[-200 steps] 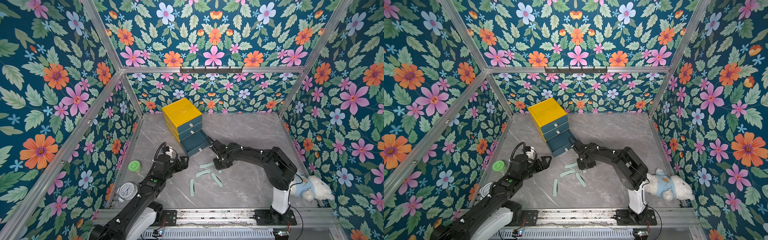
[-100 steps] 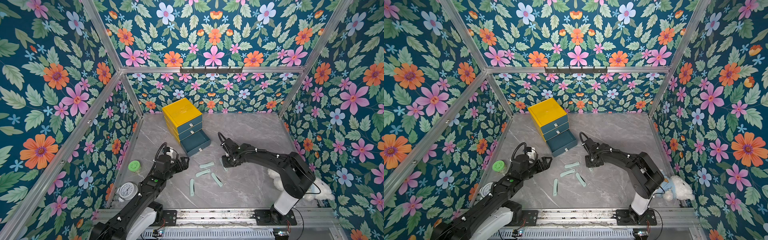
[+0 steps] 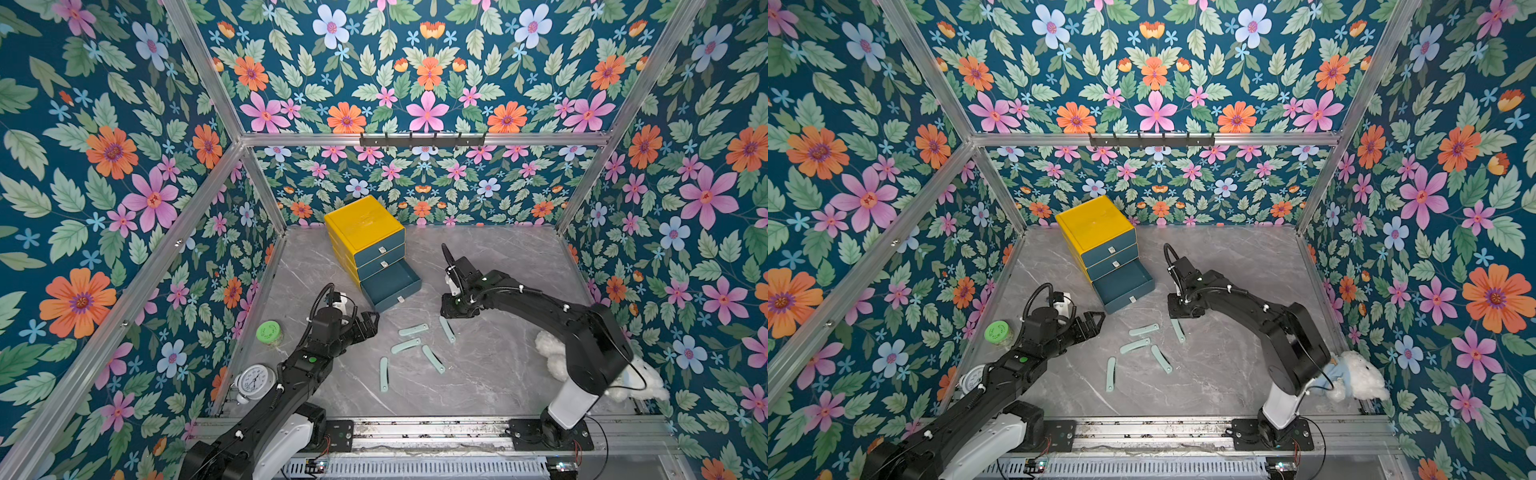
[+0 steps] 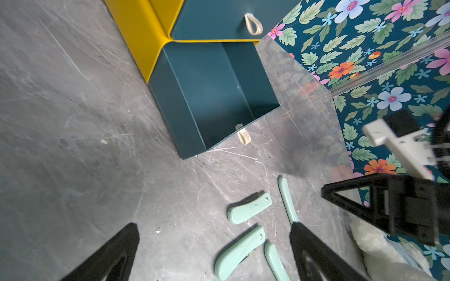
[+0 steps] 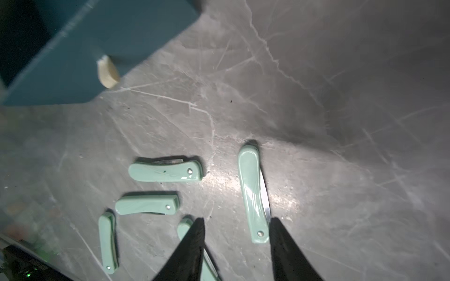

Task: Place the fruit knives into the drawer by color
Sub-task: Pick up the fruit knife from the center of the board.

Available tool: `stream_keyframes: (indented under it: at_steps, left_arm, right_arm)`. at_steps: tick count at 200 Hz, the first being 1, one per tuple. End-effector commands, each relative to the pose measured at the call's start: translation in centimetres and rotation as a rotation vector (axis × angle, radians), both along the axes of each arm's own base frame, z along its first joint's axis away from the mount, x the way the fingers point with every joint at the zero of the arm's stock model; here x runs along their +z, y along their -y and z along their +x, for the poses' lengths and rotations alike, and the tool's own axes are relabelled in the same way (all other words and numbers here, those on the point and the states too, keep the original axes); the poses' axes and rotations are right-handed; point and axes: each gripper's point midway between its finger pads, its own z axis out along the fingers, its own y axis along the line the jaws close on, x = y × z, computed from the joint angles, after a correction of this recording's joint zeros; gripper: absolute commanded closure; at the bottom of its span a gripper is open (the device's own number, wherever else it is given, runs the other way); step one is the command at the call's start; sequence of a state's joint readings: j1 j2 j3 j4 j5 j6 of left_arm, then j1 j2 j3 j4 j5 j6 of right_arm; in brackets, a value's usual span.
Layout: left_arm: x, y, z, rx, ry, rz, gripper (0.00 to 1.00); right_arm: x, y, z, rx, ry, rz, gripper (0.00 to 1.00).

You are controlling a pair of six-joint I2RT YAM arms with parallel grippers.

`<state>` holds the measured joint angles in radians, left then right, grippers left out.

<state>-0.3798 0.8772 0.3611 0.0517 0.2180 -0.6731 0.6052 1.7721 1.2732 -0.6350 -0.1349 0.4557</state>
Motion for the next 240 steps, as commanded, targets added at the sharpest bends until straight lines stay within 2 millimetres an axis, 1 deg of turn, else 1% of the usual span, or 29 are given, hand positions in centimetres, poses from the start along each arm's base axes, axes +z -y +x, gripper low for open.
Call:
stream_keyframes:
  at_steps: [1,19,40,73,113,124,155,170,189,207,227,240]
  left_arm:
    - [0.3,0.1,0.1,-0.006,0.009,0.002,0.01]
    - [0.2,0.0,0.0,-0.007,0.008,0.005,0.01]
    - [0.1,-0.1,0.0,-0.001,0.005,0.014,0.01]
    - [-0.3,-0.2,-0.1,0.0,0.003,0.022,0.01]
    - [-0.8,-0.2,0.0,-0.001,-0.009,0.031,0.01]
    - [-0.8,-0.2,0.0,-0.002,-0.01,0.031,0.01]
    - [-0.9,-0.2,0.1,-0.003,-0.013,0.031,0.01]
    - [-0.8,-0.1,0.1,-0.007,-0.013,0.029,0.01]
    - [-0.8,0.0,0.1,-0.01,-0.017,0.027,0.01]
    - [-0.8,0.0,0.1,-0.014,-0.018,0.027,0.01]
    - [-0.6,0.1,0.1,-0.015,-0.018,0.025,0.01]
    - [-0.5,0.1,0.1,-0.016,-0.017,0.022,0.01]
  right_arm:
    - [-1.5,0.1,-1.2,0.065,-0.11,-0.05,0.53]
    - [-2.6,0.0,-1.0,0.091,-0.142,-0.084,0.53]
    - [-4.1,0.7,-0.6,0.101,-0.158,-0.153,0.54]
    - [-5.5,1.2,0.0,0.124,-0.157,-0.226,0.56]
    - [-6.8,1.1,-0.9,0.216,-0.15,-0.374,0.57]
    - [-7.3,1.0,-1.2,0.228,-0.159,-0.391,0.57]
    - [-8.4,0.8,-1.5,0.21,-0.182,-0.354,0.66]
    - [-8.4,0.6,-1.3,0.193,-0.19,-0.31,0.7]
    - [-8.4,1.0,-0.9,0.171,-0.185,-0.286,0.78]
    - [-7.6,0.9,-0.2,0.167,-0.133,-0.273,0.84]
    - [-5.6,-0.1,1.1,0.153,-0.034,-0.209,0.87]
    - [-3.5,-1.0,2.1,0.141,0.047,-0.141,0.88]
